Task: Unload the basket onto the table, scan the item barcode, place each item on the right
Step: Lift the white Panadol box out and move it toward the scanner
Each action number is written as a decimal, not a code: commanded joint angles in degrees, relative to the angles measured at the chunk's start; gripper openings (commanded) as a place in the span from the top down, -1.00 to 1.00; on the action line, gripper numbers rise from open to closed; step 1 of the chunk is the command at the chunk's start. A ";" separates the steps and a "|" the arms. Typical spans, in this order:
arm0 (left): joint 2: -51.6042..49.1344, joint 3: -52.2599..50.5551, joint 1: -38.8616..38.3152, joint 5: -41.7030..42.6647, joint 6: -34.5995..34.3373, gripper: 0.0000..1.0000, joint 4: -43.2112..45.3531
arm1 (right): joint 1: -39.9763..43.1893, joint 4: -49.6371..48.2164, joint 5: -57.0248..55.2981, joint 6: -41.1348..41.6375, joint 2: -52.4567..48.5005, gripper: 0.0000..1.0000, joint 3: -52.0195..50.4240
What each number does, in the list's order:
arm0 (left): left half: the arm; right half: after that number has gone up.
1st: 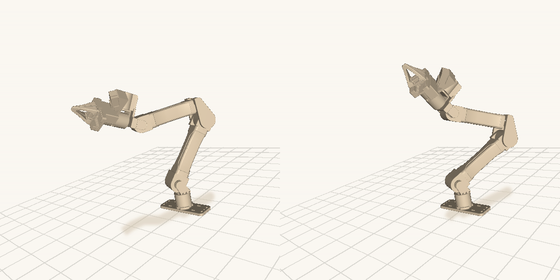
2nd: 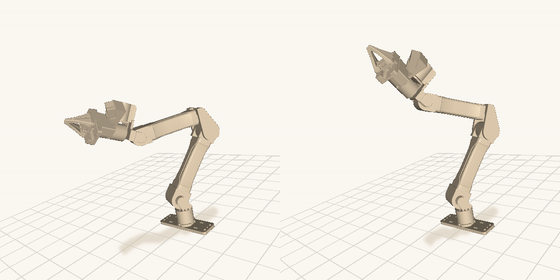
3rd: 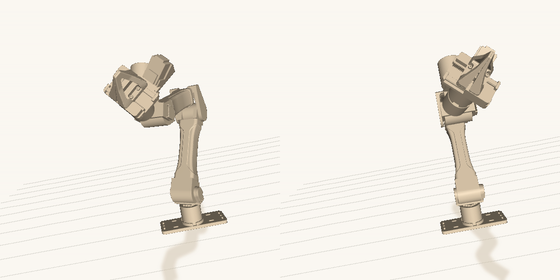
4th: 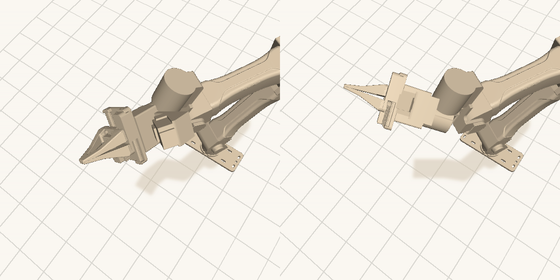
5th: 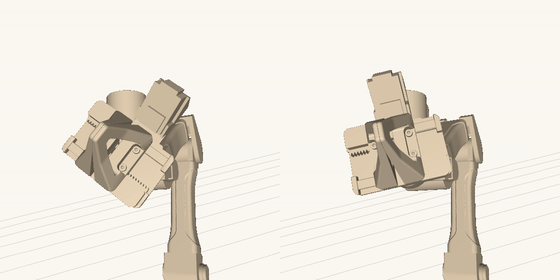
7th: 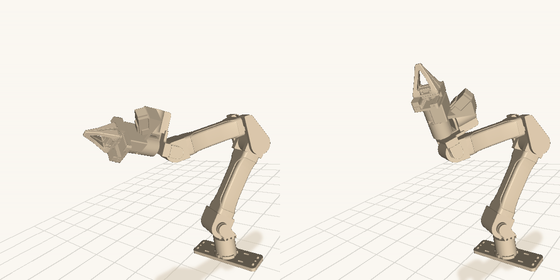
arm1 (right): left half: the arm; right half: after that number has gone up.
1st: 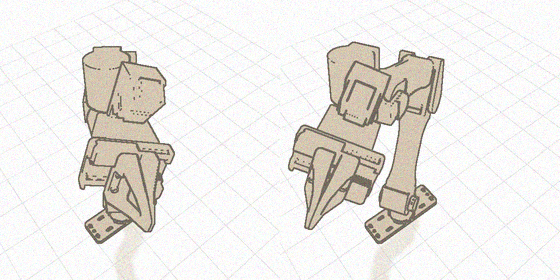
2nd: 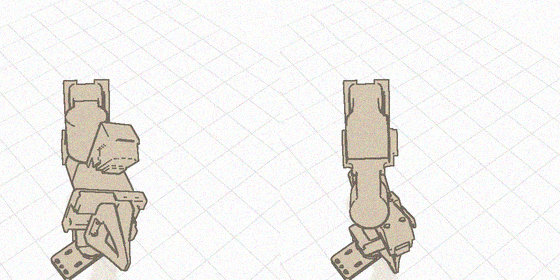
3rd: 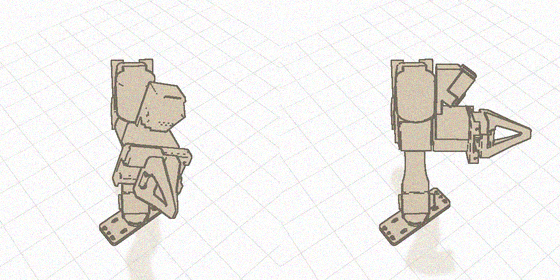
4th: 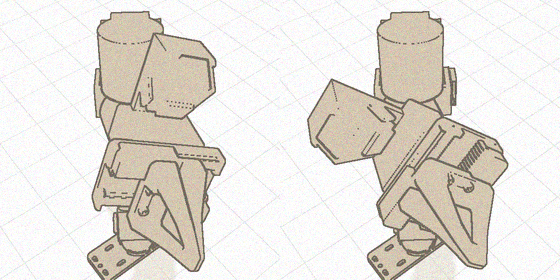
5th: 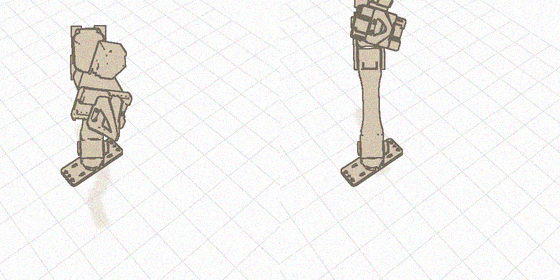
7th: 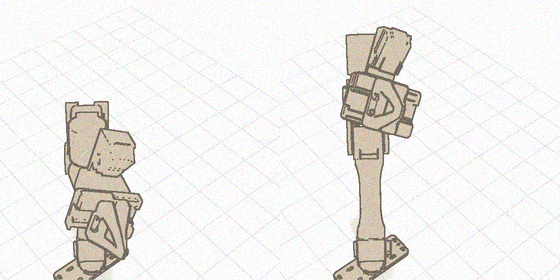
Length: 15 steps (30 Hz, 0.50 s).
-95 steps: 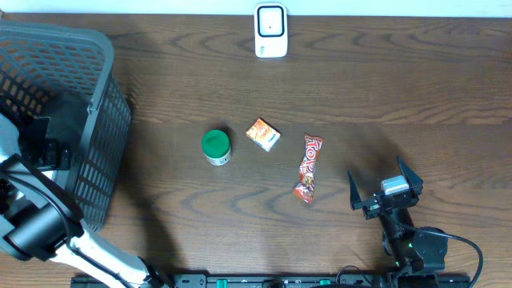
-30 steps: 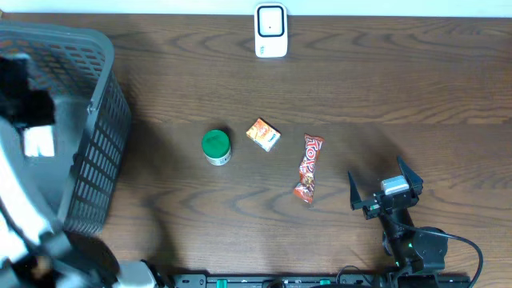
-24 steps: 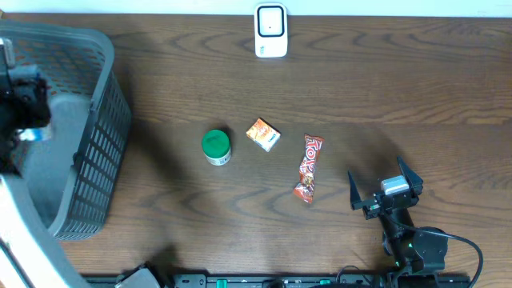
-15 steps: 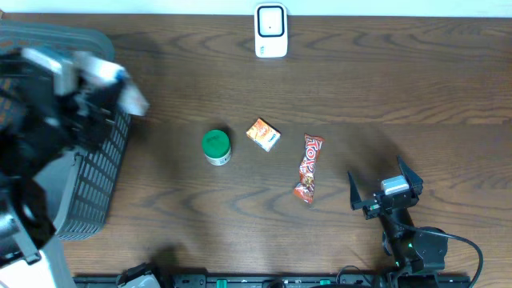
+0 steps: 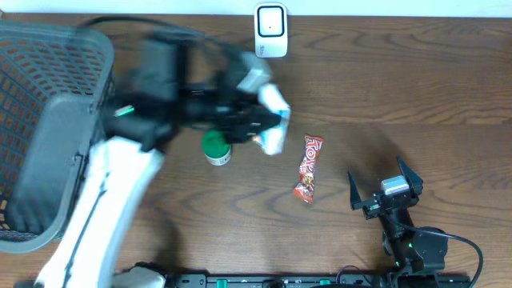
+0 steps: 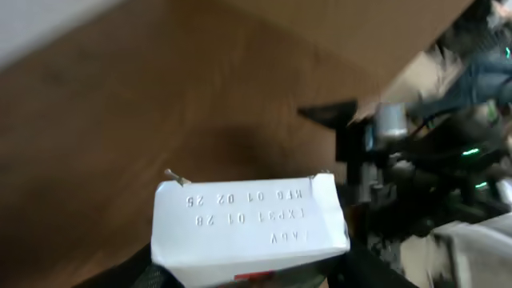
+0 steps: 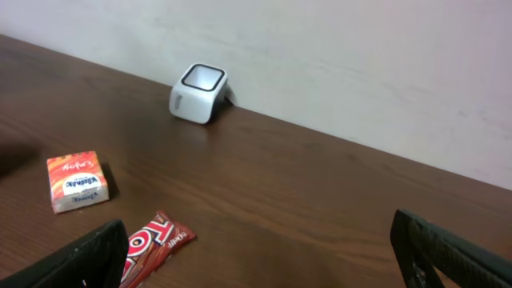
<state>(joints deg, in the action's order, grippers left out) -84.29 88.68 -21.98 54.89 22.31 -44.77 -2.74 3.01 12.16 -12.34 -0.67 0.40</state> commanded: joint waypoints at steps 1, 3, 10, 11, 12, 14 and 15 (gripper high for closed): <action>-8.39 -0.46 -7.30 -9.27 0.02 -0.02 2.14 | 0.50 0.20 0.13 0.72 0.35 -0.99 -0.11; -12.63 -0.46 -9.86 -11.80 0.04 -0.02 3.04 | 0.50 0.20 0.15 0.72 0.35 -0.98 -0.11; -25.88 -0.46 -15.58 -13.00 -1.05 -0.02 5.40 | 0.50 0.20 0.13 0.72 0.35 -0.98 -0.11; -27.23 -0.46 -16.02 -13.00 -1.07 -0.02 5.46 | 0.50 0.20 0.15 0.72 0.35 -0.99 -0.11; -28.44 -0.46 -16.33 -13.07 -1.07 -0.02 5.46 | 0.50 0.20 0.13 0.72 0.35 -0.99 -0.11; -30.08 -0.46 -16.59 -14.25 -1.84 -0.02 5.46 | 0.50 0.20 0.15 0.72 0.35 -0.99 -0.11; -30.75 -0.46 -16.63 -15.50 -2.54 -0.02 5.44 | 0.50 0.20 0.13 0.72 0.35 -0.98 -0.11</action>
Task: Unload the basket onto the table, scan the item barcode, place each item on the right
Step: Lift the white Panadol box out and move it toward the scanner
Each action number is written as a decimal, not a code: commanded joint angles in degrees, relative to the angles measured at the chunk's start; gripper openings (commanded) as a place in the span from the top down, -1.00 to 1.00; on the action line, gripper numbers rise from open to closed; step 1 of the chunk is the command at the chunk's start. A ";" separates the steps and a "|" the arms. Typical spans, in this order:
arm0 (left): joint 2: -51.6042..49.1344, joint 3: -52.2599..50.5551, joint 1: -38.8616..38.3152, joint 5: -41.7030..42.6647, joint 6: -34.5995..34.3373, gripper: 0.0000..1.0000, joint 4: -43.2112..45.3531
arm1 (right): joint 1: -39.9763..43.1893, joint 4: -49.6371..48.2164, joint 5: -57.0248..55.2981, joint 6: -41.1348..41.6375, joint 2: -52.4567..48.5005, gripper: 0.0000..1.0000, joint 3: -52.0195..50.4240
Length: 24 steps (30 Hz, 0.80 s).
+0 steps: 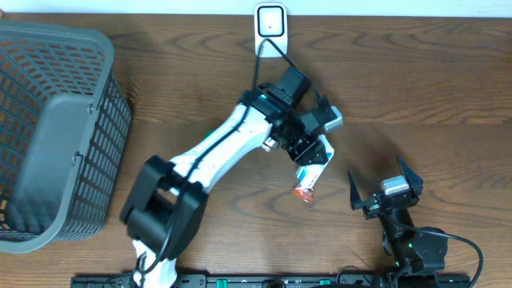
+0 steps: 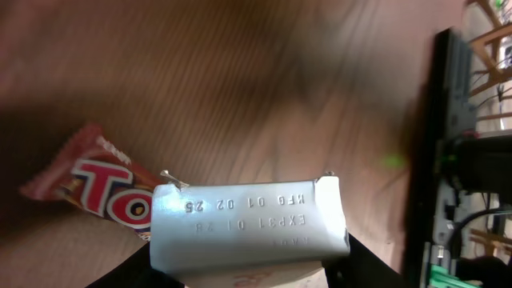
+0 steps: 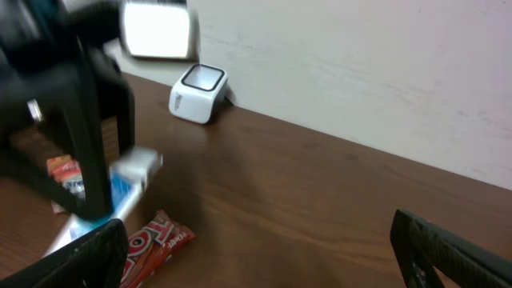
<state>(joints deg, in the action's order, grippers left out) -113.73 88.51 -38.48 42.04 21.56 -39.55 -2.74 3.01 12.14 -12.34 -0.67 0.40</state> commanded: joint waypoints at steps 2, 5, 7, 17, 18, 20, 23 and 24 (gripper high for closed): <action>-2.01 -0.28 -0.11 -5.33 -3.74 -0.02 0.22 | 0.50 0.20 0.15 0.72 0.35 -0.99 -0.09; -1.97 -0.26 -0.13 -9.05 -8.44 -0.02 1.05 | 0.50 0.20 0.17 0.72 0.35 -0.99 -0.11; -1.95 -0.26 -0.11 -10.73 -14.71 -0.03 2.91 | 0.50 0.20 0.15 0.72 0.35 -0.98 -0.11; -1.95 -0.28 -0.07 -28.70 -68.81 -0.10 9.53 | 0.50 0.20 0.17 0.72 0.35 -0.99 -0.11; -1.95 -0.26 -0.07 -29.64 -73.44 -0.21 9.84 | 0.50 0.20 0.15 0.72 0.35 -0.99 -0.09; -1.95 -0.26 -0.09 -29.66 -76.91 -0.43 11.47 | 0.50 0.20 0.17 0.72 0.35 -0.99 -0.09; -1.92 -0.26 -0.07 -29.68 -76.63 -0.93 12.55 | 0.50 0.20 0.17 0.72 0.35 -0.99 -0.09; -1.88 -0.26 -0.07 -29.66 -75.14 -0.94 12.46 | 0.50 0.20 0.15 0.72 0.35 -0.99 -0.09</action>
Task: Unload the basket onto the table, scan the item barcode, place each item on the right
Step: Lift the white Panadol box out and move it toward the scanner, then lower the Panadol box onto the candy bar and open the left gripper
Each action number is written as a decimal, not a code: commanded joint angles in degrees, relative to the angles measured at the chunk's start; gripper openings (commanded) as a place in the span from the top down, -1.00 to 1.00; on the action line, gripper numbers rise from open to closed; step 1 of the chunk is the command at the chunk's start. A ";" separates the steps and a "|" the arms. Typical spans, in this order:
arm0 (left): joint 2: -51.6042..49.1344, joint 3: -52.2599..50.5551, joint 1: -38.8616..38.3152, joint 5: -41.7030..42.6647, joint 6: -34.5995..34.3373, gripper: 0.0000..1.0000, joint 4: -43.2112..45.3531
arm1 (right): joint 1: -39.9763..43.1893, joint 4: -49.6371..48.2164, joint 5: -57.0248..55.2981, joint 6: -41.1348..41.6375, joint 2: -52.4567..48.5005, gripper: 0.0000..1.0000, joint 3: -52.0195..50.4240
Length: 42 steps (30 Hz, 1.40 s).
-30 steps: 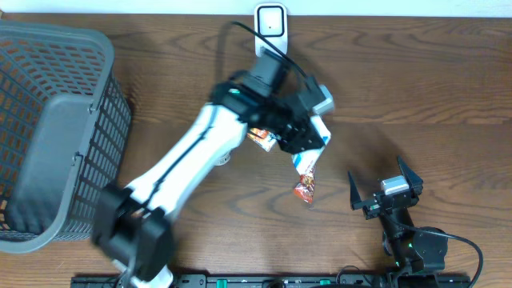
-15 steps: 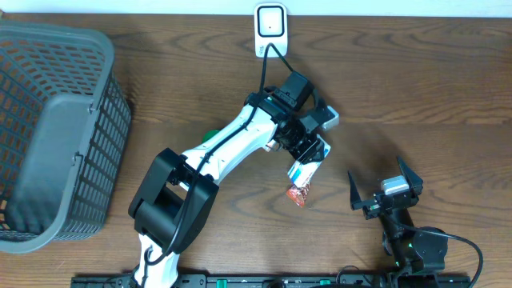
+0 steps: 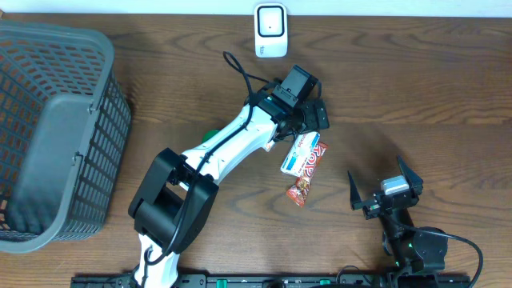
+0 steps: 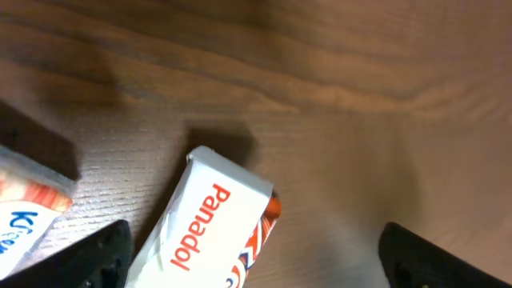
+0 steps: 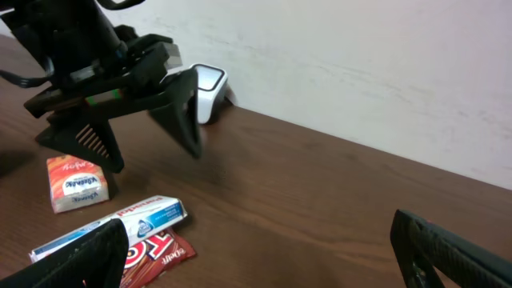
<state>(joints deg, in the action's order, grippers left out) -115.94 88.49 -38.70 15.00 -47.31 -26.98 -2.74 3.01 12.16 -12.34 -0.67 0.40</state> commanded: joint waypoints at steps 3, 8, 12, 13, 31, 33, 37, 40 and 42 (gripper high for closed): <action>0.81 -0.24 0.09 -2.64 -0.59 -0.95 -1.16 | 0.50 0.20 0.13 0.72 0.35 -0.99 -0.11; 5.60 -0.24 0.11 -2.73 16.92 -0.96 -5.99 | 0.50 0.20 0.15 0.72 0.35 -0.98 -0.09; 12.68 -0.24 -0.02 -10.84 28.46 -0.96 -15.50 | 0.50 0.20 0.15 0.72 0.35 -0.99 -0.11; 14.82 -0.24 -0.02 -14.25 29.35 -0.96 -18.18 | 0.50 0.20 0.13 0.72 0.35 -0.99 -0.11; 40.17 -0.26 0.04 -34.64 33.79 -0.96 -33.09 | 0.42 -1.36 15.06 56.24 0.26 -0.99 -0.09; 41.22 -0.26 0.04 -35.80 33.79 -0.96 -34.69 | 0.42 -0.59 18.16 65.68 -0.17 -0.99 -0.09; 41.68 -0.26 0.04 -36.11 33.75 -0.96 -37.46 | 0.42 -0.79 24.83 73.18 -2.27 -0.99 -0.09; 41.75 -0.26 0.04 -36.17 33.77 -0.96 -38.45 | 0.42 -1.22 29.09 76.54 -5.16 -0.98 -0.09; 42.10 -0.26 0.04 -36.24 33.73 -0.96 -38.56 | 0.42 -4.04 32.17 76.59 -6.69 -0.99 -0.09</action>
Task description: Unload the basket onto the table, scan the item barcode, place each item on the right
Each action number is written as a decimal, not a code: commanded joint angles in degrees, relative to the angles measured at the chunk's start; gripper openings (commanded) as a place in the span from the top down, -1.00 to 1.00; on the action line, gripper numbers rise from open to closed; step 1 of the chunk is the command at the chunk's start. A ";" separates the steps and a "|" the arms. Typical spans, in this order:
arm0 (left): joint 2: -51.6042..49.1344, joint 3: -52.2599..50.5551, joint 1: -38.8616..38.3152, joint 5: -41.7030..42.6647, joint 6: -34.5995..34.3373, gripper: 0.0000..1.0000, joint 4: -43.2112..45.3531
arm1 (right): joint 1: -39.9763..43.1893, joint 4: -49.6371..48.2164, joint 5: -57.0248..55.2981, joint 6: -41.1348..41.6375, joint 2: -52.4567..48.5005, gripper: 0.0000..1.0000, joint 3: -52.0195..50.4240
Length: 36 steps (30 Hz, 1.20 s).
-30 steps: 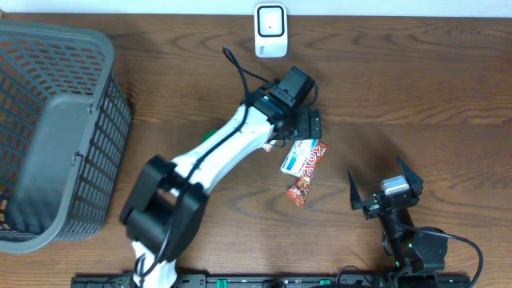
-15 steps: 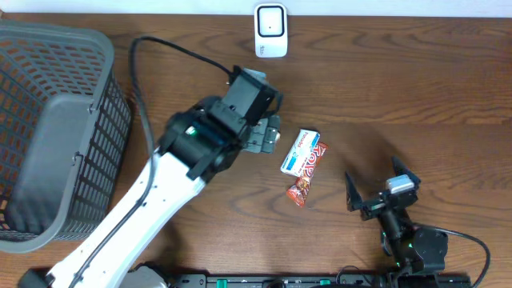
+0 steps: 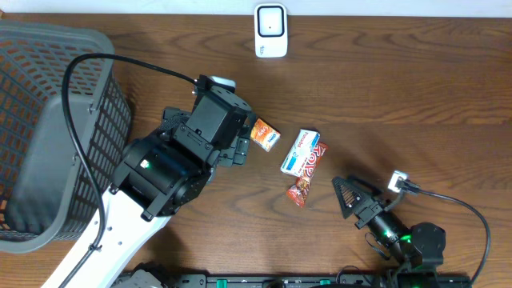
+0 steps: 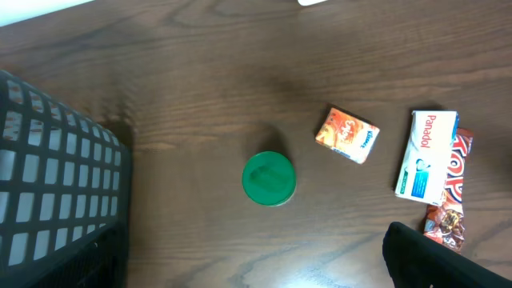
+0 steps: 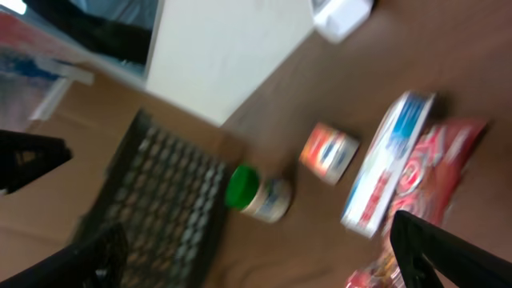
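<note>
The white barcode scanner [image 3: 270, 30] stands at the table's far edge. The white Panadol box [image 3: 299, 153] lies flat mid-table against a red candy bar [image 3: 307, 177]; the same box [image 4: 426, 156] shows in the left wrist view. A small orange box [image 3: 265, 134] lies to their left. My left gripper [image 4: 256, 272] is open and empty, high above a green-lidded jar [image 4: 269, 178]. My right gripper [image 3: 352, 202] is open near the front edge, tilted toward the items. The right wrist view is blurred.
A dark mesh basket [image 3: 48, 128] fills the left side of the table. The left arm's body [image 3: 176, 160] hides the jar from overhead. A cable [image 3: 120, 64] loops over the basket's rim.
My left gripper was open low over the Panadol box; now it is far higher and further left, over the jar. My right gripper has turned from facing the back wall toward the items.
My left gripper was shut on the Panadol box near the jar, then held it over the red candy bar. Then the box lay on the table beside the bar with the gripper open above it. Now the left arm is back and the right gripper has tilted.
</note>
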<state>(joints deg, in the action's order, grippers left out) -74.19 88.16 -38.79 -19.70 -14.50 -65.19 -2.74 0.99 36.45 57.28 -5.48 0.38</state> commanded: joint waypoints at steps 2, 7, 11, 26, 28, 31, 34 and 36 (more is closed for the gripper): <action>1.18 0.07 0.13 -1.64 0.94 -0.96 -0.33 | 0.42 -6.97 11.21 6.99 -2.91 -0.98 -0.07; 7.58 0.07 1.14 -4.66 1.03 -0.96 2.12 | 0.42 -7.34 13.73 5.11 -3.06 -0.99 -0.07; 16.15 0.09 5.07 -5.25 7.17 -0.96 12.33 | 0.42 -9.90 14.21 6.56 -3.06 -0.99 -0.07; 19.06 0.20 27.39 -8.22 37.46 -0.96 49.24 | 0.42 3.80 9.29 -1.92 -3.06 -0.98 3.41; 17.59 0.20 30.32 -8.17 38.66 -0.97 46.05 | 0.42 10.01 5.97 -4.20 -3.08 -0.98 6.75; 16.90 -0.61 33.92 -1.07 37.33 -0.97 44.41 | 0.42 21.42 -1.14 -7.96 -4.28 -0.98 14.10; 16.65 -0.83 35.85 9.53 36.48 -0.97 40.68 | 0.42 29.83 -5.44 -11.02 -8.46 -0.98 21.00; 16.79 -1.79 36.61 13.35 36.48 -0.97 40.19 | 0.39 31.76 -4.96 -12.55 -12.90 -0.99 24.44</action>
<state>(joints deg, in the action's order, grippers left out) -58.63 86.91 -3.53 -17.30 21.08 -24.64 -2.74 30.76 36.36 50.50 -12.99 19.14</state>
